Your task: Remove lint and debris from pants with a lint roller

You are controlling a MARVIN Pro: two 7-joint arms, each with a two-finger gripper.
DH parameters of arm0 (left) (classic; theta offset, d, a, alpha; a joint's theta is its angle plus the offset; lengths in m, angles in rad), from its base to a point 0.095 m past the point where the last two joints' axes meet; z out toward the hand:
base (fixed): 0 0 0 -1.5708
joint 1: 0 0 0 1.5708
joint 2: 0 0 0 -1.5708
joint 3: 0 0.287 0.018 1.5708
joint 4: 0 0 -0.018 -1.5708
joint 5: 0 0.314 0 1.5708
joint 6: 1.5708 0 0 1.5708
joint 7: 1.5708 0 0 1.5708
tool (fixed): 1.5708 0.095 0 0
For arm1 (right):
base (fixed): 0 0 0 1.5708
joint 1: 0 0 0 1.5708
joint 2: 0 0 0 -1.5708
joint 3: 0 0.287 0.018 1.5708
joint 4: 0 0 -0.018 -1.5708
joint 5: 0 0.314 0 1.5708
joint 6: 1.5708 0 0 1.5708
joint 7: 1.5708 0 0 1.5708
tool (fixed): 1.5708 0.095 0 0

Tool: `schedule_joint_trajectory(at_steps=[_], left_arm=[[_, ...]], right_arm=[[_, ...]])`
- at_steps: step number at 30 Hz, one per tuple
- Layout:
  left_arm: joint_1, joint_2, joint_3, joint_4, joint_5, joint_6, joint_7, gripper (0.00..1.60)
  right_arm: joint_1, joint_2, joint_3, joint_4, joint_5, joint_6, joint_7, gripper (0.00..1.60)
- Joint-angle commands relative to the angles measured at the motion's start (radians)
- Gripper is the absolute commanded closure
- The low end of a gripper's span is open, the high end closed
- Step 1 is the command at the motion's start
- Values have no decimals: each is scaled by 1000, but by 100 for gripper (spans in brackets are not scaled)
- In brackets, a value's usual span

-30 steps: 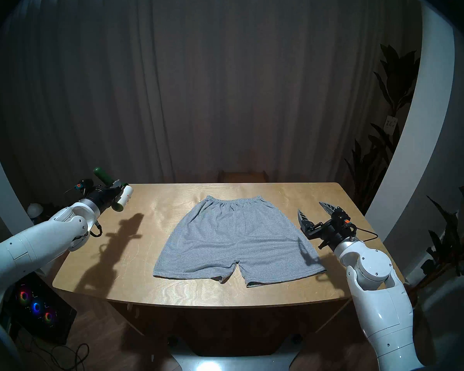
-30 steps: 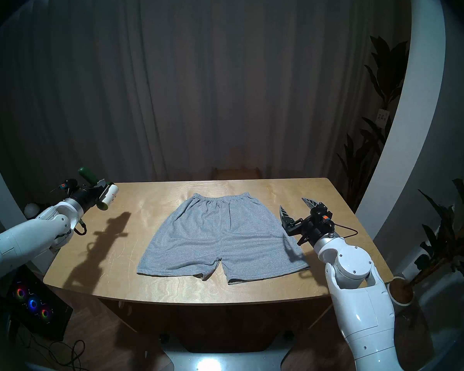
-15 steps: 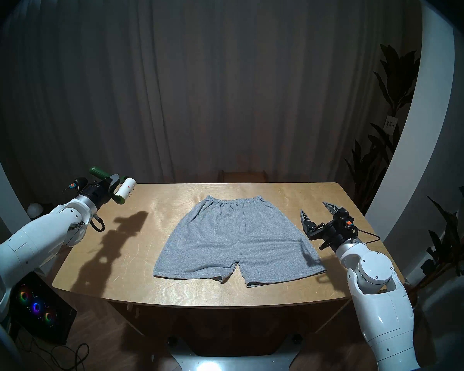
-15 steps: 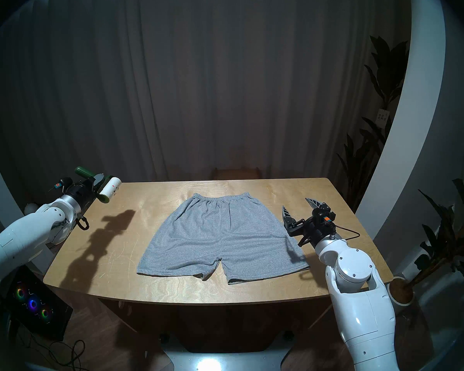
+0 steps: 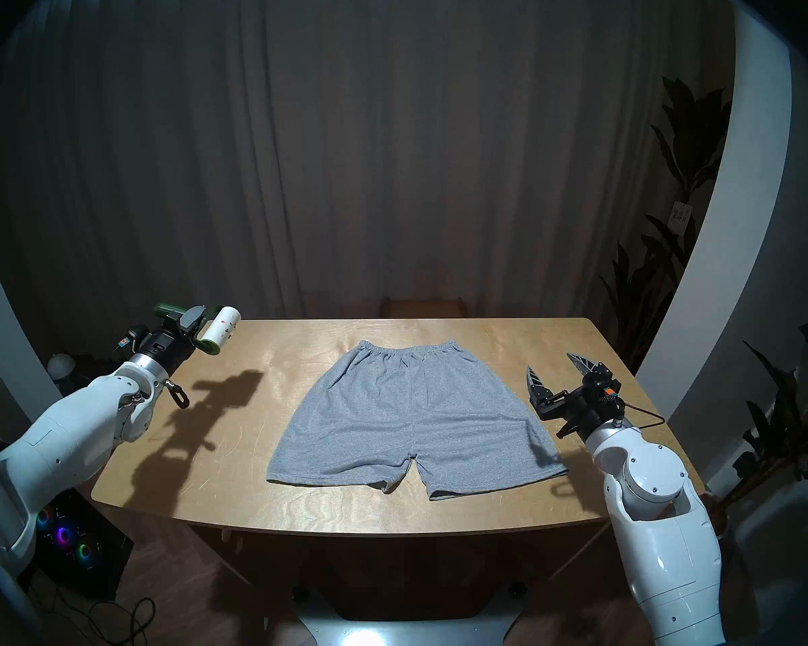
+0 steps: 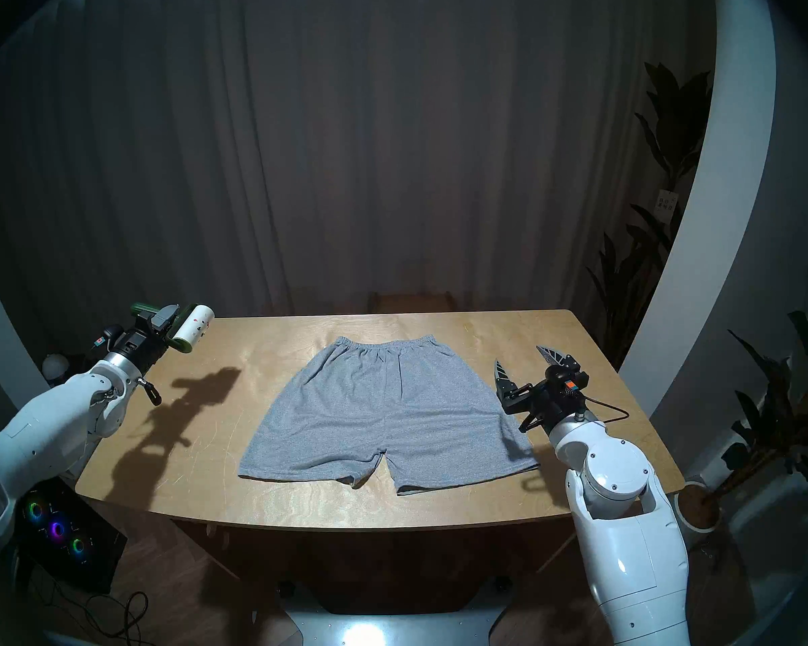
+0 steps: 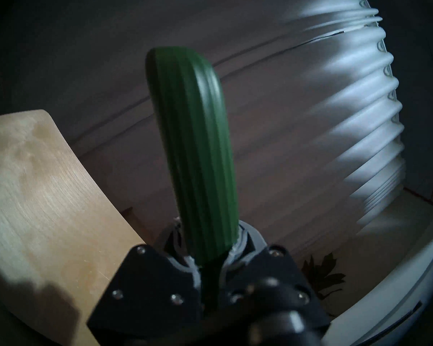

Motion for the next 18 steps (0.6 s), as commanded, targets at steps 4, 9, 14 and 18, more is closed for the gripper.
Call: schedule_joint_trajectory(at_steps=[4, 9, 14, 18], left_arm=[[-17, -56, -12, 41, 27, -68, -102, 160], [-19, -62, -15, 51, 33, -69, -111, 160], [-11, -58, -28, 42, -13, -3, -88, 160], [-12, -43, -30, 22, -83, 76, 29, 160]], right_arm=[[-5, -6, 6, -43, 14, 9, 4, 0], [-11, -3, 11, -42, 20, 6, 6, 0], [-16, -3, 18, -32, 25, -5, 10, 0], [-17, -5, 23, -29, 28, -5, 13, 0]])
